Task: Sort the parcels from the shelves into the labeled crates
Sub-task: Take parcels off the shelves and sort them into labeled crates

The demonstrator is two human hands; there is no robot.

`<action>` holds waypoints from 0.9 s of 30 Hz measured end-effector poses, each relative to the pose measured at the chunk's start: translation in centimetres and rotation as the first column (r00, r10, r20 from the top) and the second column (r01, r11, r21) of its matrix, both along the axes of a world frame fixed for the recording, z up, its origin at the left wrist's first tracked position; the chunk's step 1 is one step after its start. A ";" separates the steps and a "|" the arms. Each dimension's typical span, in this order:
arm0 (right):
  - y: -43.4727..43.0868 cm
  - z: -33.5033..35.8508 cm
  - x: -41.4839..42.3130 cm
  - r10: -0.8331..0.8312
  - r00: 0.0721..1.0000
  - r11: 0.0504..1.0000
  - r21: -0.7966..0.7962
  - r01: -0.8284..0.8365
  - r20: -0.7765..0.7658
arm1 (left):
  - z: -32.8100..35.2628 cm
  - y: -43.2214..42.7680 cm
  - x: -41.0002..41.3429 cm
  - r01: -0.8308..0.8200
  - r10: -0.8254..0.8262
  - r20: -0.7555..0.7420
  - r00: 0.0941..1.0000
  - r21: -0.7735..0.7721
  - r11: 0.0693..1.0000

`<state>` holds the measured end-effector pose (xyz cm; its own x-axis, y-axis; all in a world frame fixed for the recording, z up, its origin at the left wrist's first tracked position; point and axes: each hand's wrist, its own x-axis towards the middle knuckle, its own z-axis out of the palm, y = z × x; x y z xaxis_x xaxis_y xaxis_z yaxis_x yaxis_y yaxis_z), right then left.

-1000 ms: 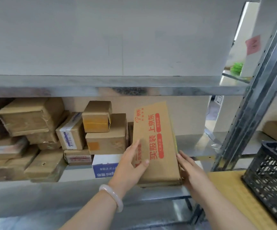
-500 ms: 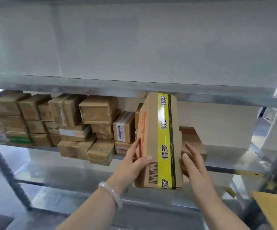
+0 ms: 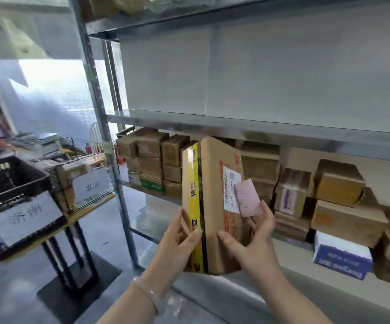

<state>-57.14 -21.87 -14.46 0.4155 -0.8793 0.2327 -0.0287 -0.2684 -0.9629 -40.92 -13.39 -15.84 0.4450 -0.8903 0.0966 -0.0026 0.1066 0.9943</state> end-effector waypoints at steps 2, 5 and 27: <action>1.5 -0.3 3.8 0.046 0.998 0.997 -0.065 -0.050 -0.049 | 0.1 2.2 3.0 -0.038 0.038 -0.006 0.999 0.013 0.999; 3.5 -0.5 9.3 0.107 0.989 0.986 -0.121 -0.119 -0.106 | 0.1 5.1 7.5 -0.071 0.072 -0.029 0.997 0.024 0.997; -2.5 -1.9 46.2 0.686 0.691 0.668 -0.179 -0.722 -0.228 | -0.2 8.3 38.0 -0.596 0.591 -0.158 0.791 0.023 0.803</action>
